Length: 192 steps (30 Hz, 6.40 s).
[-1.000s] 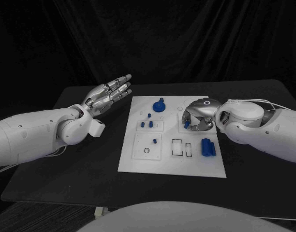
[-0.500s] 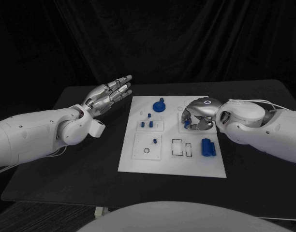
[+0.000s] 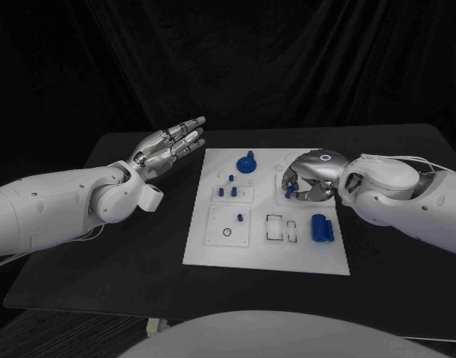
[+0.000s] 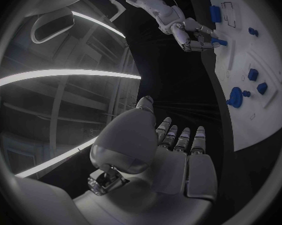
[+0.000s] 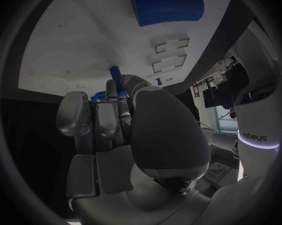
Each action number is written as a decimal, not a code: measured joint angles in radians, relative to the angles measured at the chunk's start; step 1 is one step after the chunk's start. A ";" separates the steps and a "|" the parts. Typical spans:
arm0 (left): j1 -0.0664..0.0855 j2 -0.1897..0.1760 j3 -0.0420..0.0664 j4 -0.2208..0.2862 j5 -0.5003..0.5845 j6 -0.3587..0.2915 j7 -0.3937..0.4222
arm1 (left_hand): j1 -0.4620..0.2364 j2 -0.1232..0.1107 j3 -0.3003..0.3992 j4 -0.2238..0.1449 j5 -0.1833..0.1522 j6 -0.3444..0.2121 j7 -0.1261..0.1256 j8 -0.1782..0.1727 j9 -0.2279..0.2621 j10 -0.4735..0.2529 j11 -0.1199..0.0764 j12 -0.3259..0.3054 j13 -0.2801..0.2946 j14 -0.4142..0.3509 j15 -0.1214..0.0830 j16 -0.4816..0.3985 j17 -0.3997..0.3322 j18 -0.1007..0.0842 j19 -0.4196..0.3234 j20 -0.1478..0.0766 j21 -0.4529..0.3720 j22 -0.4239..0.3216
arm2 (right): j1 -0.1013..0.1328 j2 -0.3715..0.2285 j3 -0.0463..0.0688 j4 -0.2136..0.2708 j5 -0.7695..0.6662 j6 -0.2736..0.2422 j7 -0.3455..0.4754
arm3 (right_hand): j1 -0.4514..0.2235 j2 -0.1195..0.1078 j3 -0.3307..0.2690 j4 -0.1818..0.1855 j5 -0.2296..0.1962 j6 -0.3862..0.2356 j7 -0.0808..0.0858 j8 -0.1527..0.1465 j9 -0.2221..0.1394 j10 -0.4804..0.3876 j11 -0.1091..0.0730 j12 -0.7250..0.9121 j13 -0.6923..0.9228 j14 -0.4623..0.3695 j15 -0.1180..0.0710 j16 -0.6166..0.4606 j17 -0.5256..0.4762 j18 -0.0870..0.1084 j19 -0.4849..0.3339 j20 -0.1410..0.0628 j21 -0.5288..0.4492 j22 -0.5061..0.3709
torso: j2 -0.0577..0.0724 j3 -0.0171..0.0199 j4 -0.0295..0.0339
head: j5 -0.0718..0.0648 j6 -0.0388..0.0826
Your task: Assemble the parts on the task board
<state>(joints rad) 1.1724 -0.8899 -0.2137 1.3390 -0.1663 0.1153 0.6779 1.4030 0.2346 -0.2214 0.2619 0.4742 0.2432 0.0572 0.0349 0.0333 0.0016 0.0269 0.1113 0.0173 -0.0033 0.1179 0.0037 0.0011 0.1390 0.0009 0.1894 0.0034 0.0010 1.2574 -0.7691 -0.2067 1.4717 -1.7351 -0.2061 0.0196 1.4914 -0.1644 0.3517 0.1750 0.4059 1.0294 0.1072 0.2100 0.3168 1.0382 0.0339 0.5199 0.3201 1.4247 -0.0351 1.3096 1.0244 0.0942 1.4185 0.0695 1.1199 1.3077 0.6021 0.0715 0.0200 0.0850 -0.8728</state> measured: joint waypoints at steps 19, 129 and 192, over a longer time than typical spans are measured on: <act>-0.002 0.006 0.000 -0.007 0.000 0.002 0.000 | 0.000 0.000 0.000 0.000 0.000 0.000 0.000 0.004 0.000 0.000 0.000 0.000 0.000 0.000 0.000 0.000 0.001 0.000 0.000 0.000 0.000 0.000 | 0.075 0.031 0.001 0.141 0.023 0.009 -0.001 | 0.005 -0.005 0.003 -0.014 0.000 0.008 0.001 0.006 0.010 0.007 0.007 -0.008 -0.005 0.000 0.000 0.000 -0.001 0.000 0.000 0.000 0.000 0.000 | -0.001 0.0001 -0.0004 | 0.017 0.000; -0.002 0.006 0.000 -0.018 0.000 0.003 -0.004 | 0.004 -0.004 -0.004 0.010 0.000 0.011 0.011 0.008 0.000 0.000 0.007 0.000 0.000 0.004 -0.025 0.000 0.001 0.016 0.000 -0.007 0.000 0.000 | -0.070 0.295 0.002 0.028 -0.121 0.175 -0.001 | 0.017 -0.004 0.019 -0.052 0.000 -0.005 0.009 -0.008 0.030 0.012 0.017 -0.041 -0.019 -0.020 0.008 -0.036 -0.060 0.000 -0.028 0.008 -0.059 0.000 | 0.000 -0.0003 0.0000 | 0.035 0.000; -0.003 0.001 0.000 -0.008 -0.006 -0.005 -0.009 | -0.001 -0.008 -0.016 0.029 -0.034 0.041 0.020 0.023 0.003 0.007 0.022 0.032 0.004 0.004 -0.029 0.000 0.001 0.015 0.000 -0.007 0.000 0.001 | 0.125 -0.149 0.002 0.231 0.269 -0.144 0.011 | -0.077 0.054 -0.131 0.111 -0.240 -0.042 -0.016 0.063 -0.060 0.106 -0.018 0.069 0.041 -0.190 -0.005 -0.420 -0.540 0.063 -0.220 0.009 -0.624 -0.046 | 0.000 0.0000 0.0000 | -0.010 0.000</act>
<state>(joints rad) 1.1693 -0.8891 -0.2137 1.3314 -0.1725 0.1104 0.6688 1.4019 0.2267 -0.2369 0.2911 0.4405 0.2845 0.0768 0.0581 0.0366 0.0090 0.0485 0.1433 0.0209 0.0004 0.0891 0.0037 0.0016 0.1545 0.0011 0.1821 0.0034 0.0017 1.3824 -0.9179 -0.2052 1.7028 -1.4664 -0.3500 0.0301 1.4140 -0.1101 0.2211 0.2859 0.1662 0.9869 0.0914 0.2731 0.2570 1.1445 0.0163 0.5889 0.3608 1.2350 -0.0404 0.8899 0.4848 0.1569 1.1988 0.0781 0.4956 1.2614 0.6018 0.0715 0.0200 0.0751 -0.8727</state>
